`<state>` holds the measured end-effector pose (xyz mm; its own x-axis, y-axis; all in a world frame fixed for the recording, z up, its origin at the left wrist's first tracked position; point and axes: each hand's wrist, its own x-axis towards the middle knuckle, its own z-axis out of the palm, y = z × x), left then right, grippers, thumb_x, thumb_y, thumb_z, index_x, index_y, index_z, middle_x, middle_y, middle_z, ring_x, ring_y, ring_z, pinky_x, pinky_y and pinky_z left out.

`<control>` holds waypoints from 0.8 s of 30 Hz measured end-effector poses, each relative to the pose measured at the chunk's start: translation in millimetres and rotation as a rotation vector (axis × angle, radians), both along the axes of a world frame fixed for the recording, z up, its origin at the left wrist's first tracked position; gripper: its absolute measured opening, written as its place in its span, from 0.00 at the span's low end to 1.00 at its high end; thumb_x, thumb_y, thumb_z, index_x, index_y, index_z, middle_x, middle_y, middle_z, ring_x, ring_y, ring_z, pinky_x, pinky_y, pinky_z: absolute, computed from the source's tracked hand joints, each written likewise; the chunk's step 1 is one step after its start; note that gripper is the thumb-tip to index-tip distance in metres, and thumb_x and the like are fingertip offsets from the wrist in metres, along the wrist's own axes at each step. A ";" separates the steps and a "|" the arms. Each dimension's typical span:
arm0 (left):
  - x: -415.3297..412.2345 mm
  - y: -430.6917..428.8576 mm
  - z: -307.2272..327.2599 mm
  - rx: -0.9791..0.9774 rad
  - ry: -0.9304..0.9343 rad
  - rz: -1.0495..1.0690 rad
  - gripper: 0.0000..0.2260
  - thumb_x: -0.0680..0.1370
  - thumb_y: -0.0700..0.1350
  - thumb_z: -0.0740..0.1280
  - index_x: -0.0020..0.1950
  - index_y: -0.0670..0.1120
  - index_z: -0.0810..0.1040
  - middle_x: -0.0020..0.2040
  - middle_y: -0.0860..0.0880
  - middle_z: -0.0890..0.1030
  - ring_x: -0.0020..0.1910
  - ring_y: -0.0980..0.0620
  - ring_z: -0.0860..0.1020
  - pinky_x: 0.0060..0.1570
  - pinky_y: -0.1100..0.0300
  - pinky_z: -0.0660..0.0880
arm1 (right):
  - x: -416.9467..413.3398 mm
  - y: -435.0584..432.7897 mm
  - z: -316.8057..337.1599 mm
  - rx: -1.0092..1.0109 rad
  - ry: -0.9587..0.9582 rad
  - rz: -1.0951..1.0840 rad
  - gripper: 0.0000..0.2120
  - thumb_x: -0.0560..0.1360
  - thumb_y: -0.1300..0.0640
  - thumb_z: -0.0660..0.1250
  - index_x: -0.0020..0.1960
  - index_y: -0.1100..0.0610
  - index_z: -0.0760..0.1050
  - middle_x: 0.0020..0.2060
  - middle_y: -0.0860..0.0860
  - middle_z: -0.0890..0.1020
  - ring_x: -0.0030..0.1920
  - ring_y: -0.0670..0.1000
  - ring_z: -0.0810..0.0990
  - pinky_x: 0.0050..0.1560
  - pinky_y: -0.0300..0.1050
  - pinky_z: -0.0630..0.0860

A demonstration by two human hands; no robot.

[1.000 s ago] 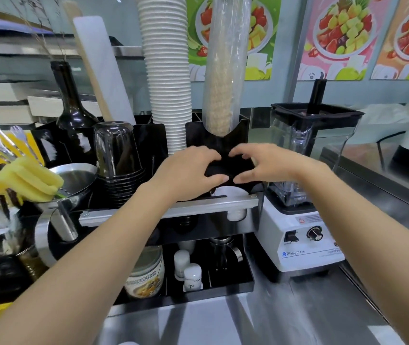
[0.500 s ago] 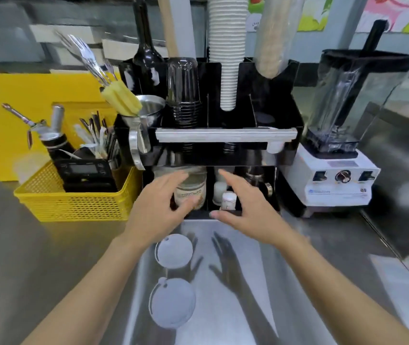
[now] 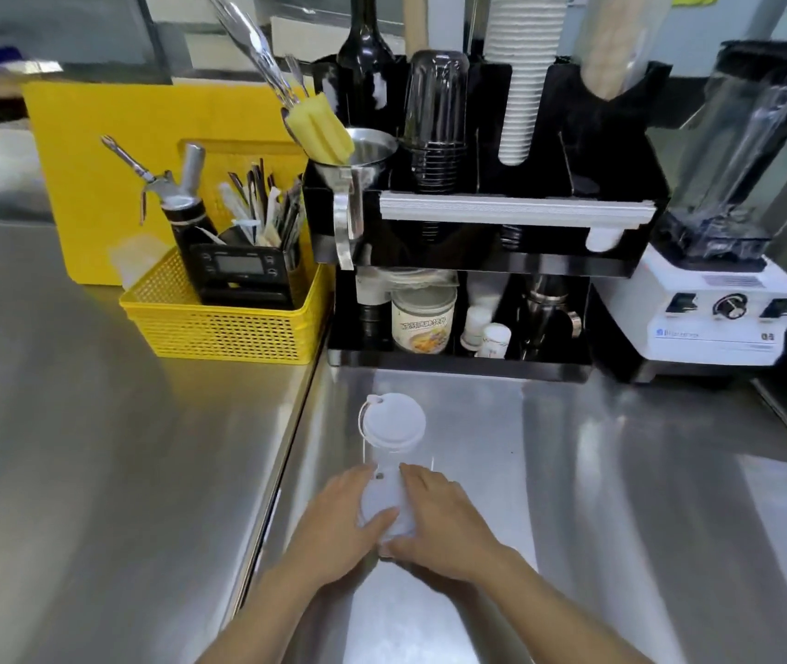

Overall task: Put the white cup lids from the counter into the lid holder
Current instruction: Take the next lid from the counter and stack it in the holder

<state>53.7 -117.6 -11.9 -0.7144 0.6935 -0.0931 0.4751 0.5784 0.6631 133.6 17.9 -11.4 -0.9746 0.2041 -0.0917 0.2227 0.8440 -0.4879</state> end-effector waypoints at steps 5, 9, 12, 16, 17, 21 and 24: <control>9.9 -7.9 -8.3 0.073 -0.070 -0.017 0.29 0.73 0.52 0.68 0.71 0.53 0.61 0.70 0.58 0.66 0.66 0.59 0.64 0.63 0.65 0.59 | 6.3 -2.6 -10.0 0.003 0.024 -0.073 0.34 0.67 0.37 0.66 0.68 0.51 0.62 0.65 0.49 0.72 0.62 0.51 0.70 0.62 0.45 0.65; 12.0 -6.6 -8.0 0.124 -0.131 0.012 0.28 0.73 0.50 0.70 0.70 0.55 0.63 0.67 0.58 0.69 0.63 0.60 0.67 0.58 0.68 0.61 | 13.3 -1.0 -4.3 -0.048 0.068 -0.079 0.32 0.68 0.39 0.67 0.66 0.50 0.64 0.64 0.47 0.72 0.62 0.50 0.69 0.62 0.43 0.63; 12.0 2.0 0.6 0.190 -0.101 0.043 0.24 0.73 0.47 0.69 0.67 0.54 0.68 0.61 0.58 0.74 0.60 0.58 0.71 0.53 0.72 0.64 | 21.0 3.6 8.6 -0.155 0.132 -0.122 0.30 0.67 0.44 0.70 0.65 0.50 0.64 0.63 0.45 0.70 0.59 0.46 0.66 0.60 0.38 0.64; 11.1 25.6 28.1 0.276 -0.046 0.072 0.18 0.74 0.45 0.68 0.63 0.52 0.72 0.53 0.62 0.75 0.51 0.61 0.73 0.48 0.74 0.68 | 25.1 18.6 31.3 -0.167 0.244 -0.155 0.32 0.66 0.43 0.68 0.66 0.52 0.63 0.59 0.40 0.65 0.59 0.42 0.62 0.56 0.25 0.59; 10.0 33.1 34.4 0.297 -0.048 0.081 0.18 0.74 0.45 0.68 0.63 0.52 0.72 0.55 0.59 0.77 0.52 0.59 0.74 0.51 0.70 0.70 | 25.3 23.5 37.4 -0.160 0.273 -0.166 0.33 0.65 0.41 0.65 0.66 0.52 0.63 0.59 0.40 0.64 0.60 0.42 0.61 0.57 0.24 0.59; 7.7 64.8 67.1 0.409 -0.076 0.128 0.17 0.74 0.42 0.68 0.62 0.52 0.73 0.56 0.53 0.79 0.57 0.52 0.76 0.55 0.58 0.74 | 23.4 42.6 63.7 -0.078 0.396 -0.183 0.34 0.66 0.42 0.63 0.67 0.58 0.64 0.65 0.51 0.67 0.65 0.48 0.63 0.67 0.35 0.57; 13.4 85.5 90.1 0.526 -0.105 0.154 0.17 0.74 0.40 0.67 0.62 0.51 0.74 0.55 0.53 0.80 0.56 0.52 0.76 0.56 0.59 0.72 | 18.7 54.9 81.3 -0.028 0.502 -0.240 0.35 0.67 0.41 0.66 0.67 0.59 0.65 0.63 0.54 0.69 0.62 0.47 0.64 0.64 0.28 0.55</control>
